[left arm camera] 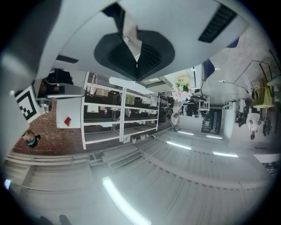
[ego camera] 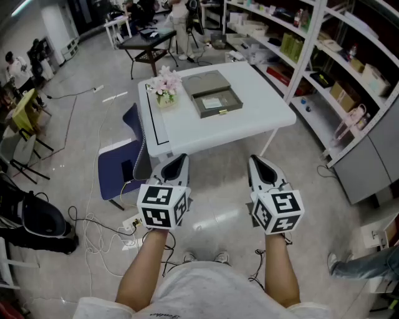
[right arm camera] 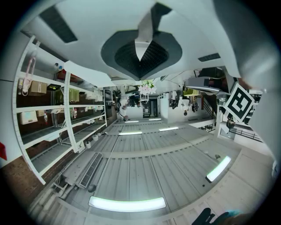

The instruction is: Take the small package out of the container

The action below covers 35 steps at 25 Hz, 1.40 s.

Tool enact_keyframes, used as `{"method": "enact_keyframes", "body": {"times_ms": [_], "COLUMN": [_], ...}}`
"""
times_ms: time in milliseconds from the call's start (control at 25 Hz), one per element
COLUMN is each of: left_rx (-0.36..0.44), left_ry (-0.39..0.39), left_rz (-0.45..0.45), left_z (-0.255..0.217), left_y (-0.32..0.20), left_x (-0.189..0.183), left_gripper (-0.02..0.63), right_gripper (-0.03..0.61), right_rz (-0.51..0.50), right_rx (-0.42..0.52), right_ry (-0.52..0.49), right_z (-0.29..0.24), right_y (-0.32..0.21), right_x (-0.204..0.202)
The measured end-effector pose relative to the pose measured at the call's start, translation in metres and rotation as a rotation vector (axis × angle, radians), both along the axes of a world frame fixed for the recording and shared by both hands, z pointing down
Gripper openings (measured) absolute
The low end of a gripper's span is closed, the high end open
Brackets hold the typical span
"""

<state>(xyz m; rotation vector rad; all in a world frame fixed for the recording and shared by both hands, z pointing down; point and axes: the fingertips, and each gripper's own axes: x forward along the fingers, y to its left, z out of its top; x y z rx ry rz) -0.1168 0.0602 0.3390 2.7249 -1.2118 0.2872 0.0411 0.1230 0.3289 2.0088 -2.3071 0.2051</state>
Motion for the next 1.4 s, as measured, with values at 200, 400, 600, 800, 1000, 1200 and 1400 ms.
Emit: {"method": "enact_keyframes", "body": {"times_ms": [200,400,600,800,1000,1200,1400], "left_rx": [0.001,0.0,-0.007,-0.002,-0.015,-0.023,-0.031], "left_ry": [-0.006,-0.014,-0.008,-0.011,-0.004,0.006,0.01], "left_rz": [-0.011,-0.041,-0.077,-0.077,-0.078,-0.078,-0.078], "left_z": [0.001,0.002,0.001,0.003,0.008,0.017,0.025], "left_y": [0.003,0.003,0.001,0.0,-0.016,-0.043,-0.087], "left_x": [0.005,0.01,0.018,0.036,0.052,0.067,0.077], "left_gripper": [0.005,0.005,0.005,0.005,0.005,0.005,0.005], "right_gripper": [0.005,0.005,0.005,0.005,0.005,0.006,0.038], "right_rz": [0.008,-0.001,-0.013,-0.027,-0.04,-0.05,-0.054], "right_rx": [0.001,0.005,0.01,0.014,0.01,0.002,-0.017], "right_ry": [-0.011,-0.02,-0.028,-0.025,-0.022,-0.017,-0.011], "right_z": [0.0,-0.001,-0.001,0.002,0.007,0.015,0.024], "right_y": [0.002,0.003,0.003,-0.001,-0.018,-0.045,-0.087], "right_x": [0.013,0.028,0.048,0.061,0.073,0.085,0.094]}}
